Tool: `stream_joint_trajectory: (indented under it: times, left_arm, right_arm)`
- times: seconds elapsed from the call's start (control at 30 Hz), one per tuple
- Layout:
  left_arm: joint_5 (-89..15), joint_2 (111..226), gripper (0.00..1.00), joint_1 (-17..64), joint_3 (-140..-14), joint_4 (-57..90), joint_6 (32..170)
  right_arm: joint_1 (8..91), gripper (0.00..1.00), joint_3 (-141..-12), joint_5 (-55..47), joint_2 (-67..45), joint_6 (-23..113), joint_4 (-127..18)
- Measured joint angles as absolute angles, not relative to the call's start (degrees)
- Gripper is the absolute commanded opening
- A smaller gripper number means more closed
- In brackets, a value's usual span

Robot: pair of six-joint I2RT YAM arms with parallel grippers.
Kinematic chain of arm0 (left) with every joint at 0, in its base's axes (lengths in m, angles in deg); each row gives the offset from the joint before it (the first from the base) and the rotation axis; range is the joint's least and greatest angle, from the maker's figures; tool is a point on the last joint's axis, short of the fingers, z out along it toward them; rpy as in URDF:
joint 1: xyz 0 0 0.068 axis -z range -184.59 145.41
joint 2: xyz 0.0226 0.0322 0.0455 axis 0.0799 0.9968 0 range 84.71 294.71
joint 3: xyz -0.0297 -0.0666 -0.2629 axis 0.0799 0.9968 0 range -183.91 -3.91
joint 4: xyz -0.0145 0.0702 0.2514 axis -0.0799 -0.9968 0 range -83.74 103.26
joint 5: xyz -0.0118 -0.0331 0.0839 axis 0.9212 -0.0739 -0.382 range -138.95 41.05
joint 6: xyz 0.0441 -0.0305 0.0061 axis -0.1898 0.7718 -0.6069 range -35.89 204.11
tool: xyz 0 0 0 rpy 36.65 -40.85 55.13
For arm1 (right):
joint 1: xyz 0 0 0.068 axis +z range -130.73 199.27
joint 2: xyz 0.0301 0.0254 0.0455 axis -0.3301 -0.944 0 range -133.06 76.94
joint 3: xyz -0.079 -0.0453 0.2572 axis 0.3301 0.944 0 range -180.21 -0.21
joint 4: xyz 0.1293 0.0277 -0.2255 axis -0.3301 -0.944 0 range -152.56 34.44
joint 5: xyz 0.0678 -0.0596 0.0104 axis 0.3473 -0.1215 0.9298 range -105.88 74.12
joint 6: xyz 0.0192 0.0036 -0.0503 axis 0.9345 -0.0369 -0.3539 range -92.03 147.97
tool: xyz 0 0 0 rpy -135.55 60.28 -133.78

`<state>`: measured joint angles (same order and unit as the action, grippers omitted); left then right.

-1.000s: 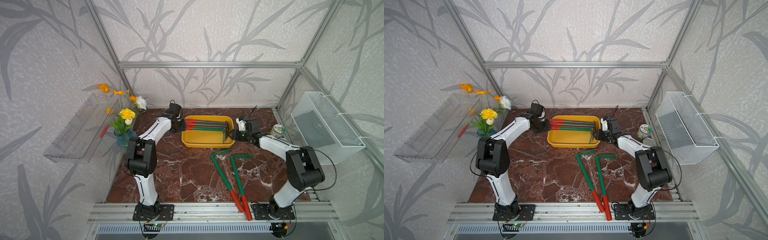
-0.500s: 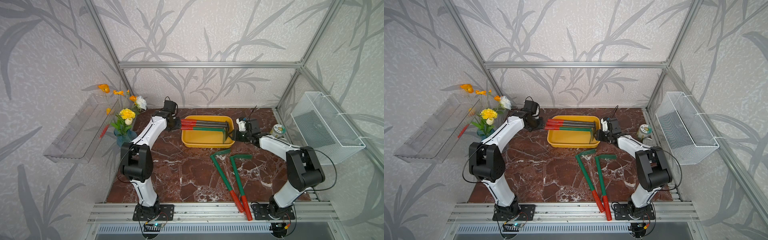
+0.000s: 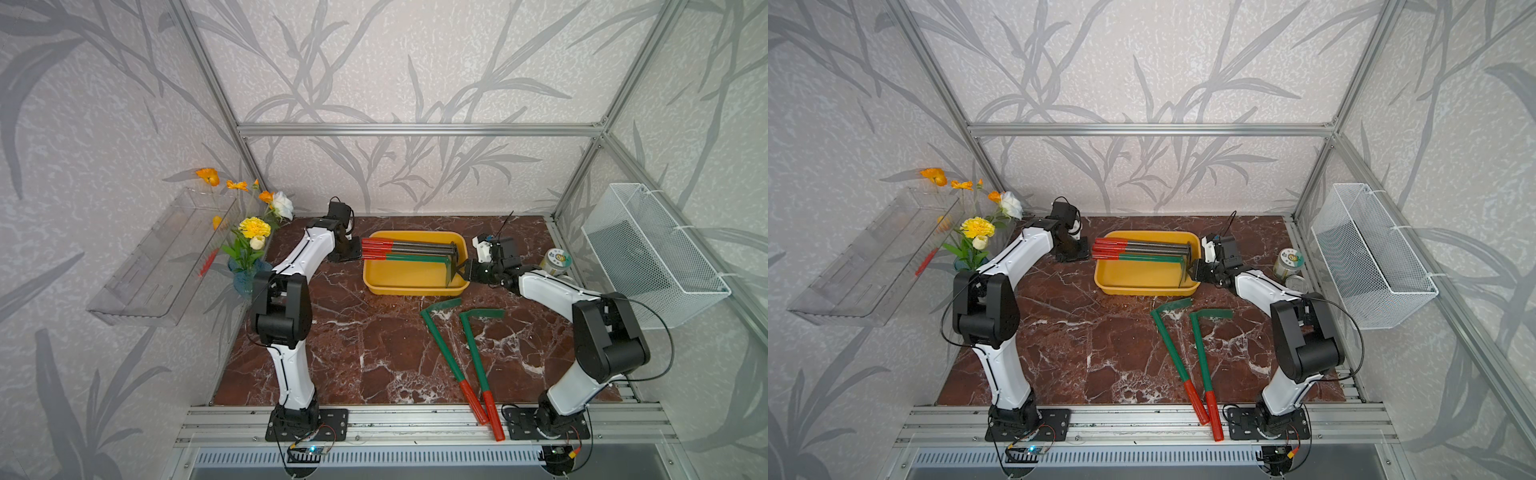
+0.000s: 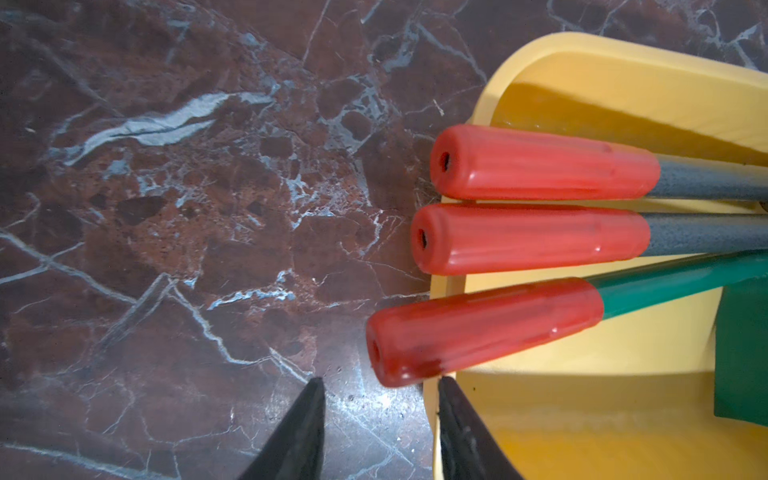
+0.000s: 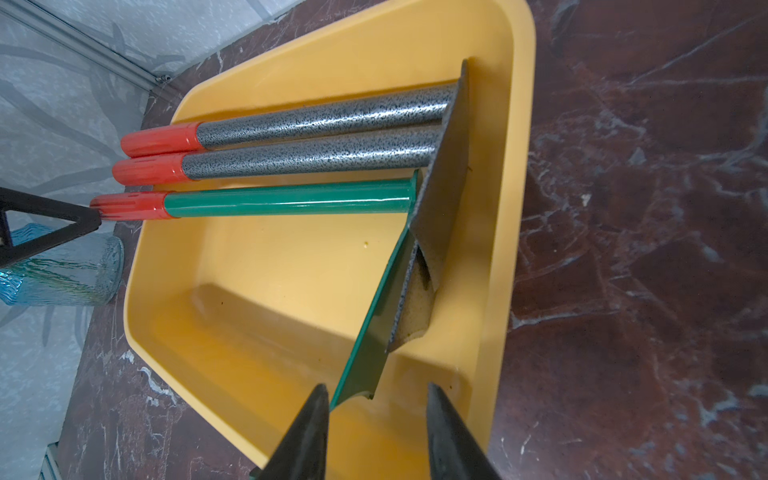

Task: Put the small hoe into the storage box
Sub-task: Place the hoe in the storage box.

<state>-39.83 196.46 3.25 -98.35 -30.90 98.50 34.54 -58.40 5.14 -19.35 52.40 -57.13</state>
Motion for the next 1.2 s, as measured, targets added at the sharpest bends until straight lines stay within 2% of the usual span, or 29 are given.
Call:
stream_joint_trajectory:
  times: [0.53,0.87,1.03,1.2]
  left_arm:
    - [-35.35,199.28,0.43,5.17,-100.29,-28.56,98.54]
    - [-36.57,198.77,0.44,5.55,-100.31,-29.15,99.11]
    - [-42.14,193.99,0.44,5.76,-101.86,-33.50,98.63]
    - [-47.15,182.91,0.44,7.21,-101.25,-36.80,97.67]
  right_arm:
    - [34.54,0.40,-58.40,5.14,-19.35,52.40,-57.10]
    - [34.54,0.40,-58.40,5.12,-19.35,52.37,-57.13]
    - [34.10,0.40,-58.40,4.48,-17.86,51.92,-57.96]
    - [32.46,0.40,-58.99,3.50,-12.96,50.95,-60.60]
